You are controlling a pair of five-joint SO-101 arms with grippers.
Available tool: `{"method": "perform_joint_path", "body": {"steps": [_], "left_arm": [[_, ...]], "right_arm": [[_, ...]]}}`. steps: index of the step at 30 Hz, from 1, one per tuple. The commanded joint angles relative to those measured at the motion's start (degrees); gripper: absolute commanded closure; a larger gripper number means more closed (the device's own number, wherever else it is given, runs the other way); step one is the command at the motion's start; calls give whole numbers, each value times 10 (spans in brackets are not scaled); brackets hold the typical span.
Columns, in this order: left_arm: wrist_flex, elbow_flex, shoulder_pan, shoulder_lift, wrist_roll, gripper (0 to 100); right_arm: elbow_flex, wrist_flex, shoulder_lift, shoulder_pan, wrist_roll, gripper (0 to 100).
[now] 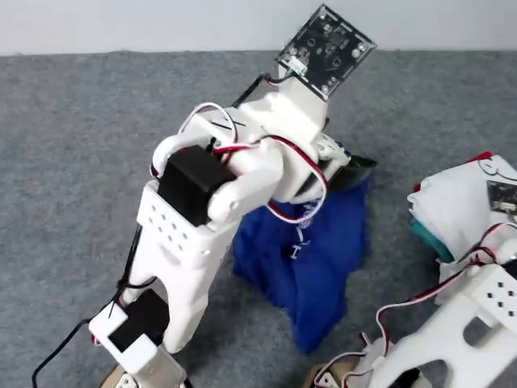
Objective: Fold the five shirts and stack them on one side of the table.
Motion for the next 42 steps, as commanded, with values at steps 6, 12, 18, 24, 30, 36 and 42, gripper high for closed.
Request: {"method": "perform_joint_path", "body": {"steps": [6, 12, 18, 24, 30, 36, 42], "left_arm": [[11, 63, -138, -30, 6, 717], [11, 204, -232, -31, 7, 718], [11, 269, -259, -97, 4, 718], [10, 344, -263, -190, 3, 718], [-7, 407, -263, -252, 2, 718], [-33, 450, -263, -271, 2, 718], [-32, 452, -263, -276, 2, 718]], "right_arm": [[-5, -7, -19, -9, 5, 815], [-6, -7, -19, -159, 4, 815], [-3, -36, -11, -439, -2, 815], [-3, -100, -11, -655, -28, 813], [-3, -121, 39, -744, -27, 812], [-5, -214, 176, -749, -29, 812], [-6, -274, 285, -749, -31, 813]]}}
